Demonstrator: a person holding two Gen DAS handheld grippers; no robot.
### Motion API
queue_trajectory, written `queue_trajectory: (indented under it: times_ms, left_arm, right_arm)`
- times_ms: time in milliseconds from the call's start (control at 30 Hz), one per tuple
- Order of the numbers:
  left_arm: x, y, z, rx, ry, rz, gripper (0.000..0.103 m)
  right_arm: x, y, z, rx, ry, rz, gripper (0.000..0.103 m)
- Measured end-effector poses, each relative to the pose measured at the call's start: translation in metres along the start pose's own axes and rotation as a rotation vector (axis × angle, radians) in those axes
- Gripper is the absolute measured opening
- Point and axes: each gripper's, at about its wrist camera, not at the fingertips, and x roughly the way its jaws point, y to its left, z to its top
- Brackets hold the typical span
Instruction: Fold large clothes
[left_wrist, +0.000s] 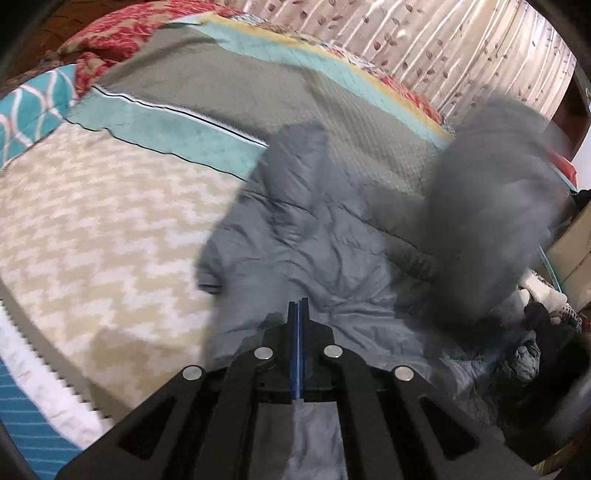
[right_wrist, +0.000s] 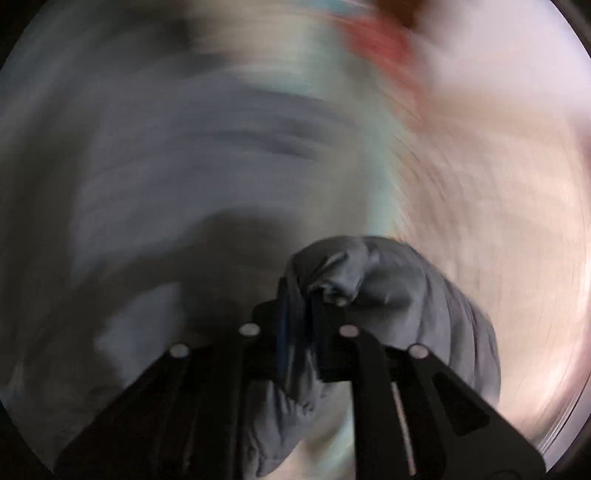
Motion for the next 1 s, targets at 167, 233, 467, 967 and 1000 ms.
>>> queue_trajectory:
  times_ms: [167,233,467,967,1000]
  left_arm:
    - [-0.002,-0.011,0.005,0.033,0.029,-0.043,0.024]
    - [0.002,-0.023,0.008,0.037,0.043,-0.08,0.024]
    - [0.003,-0.047,0.006,0.03,0.036,-0.117,0.024]
    - [0.018,-0.022,-0.009,0.019,0.094,-0.037,0.024]
    - [0.015,-0.016,-0.01,0.007,0.091,-0.042,0.024]
  right_arm:
    - [-0.026,0.017,-0.019,0.185,0.061,-0.053,0.071]
    - [-0.053,-0.017,-0.047,0.464,0.066,0.061,0.076]
    - [-0.013,-0.114,-0.243,1.658,0.108,0.483,0.086]
    - [0.049,-0.027,-0.353,1.837,0.787,0.257,0.019]
    - [0.044,-0.031,-0.35,1.831,0.772,0.266,0.028]
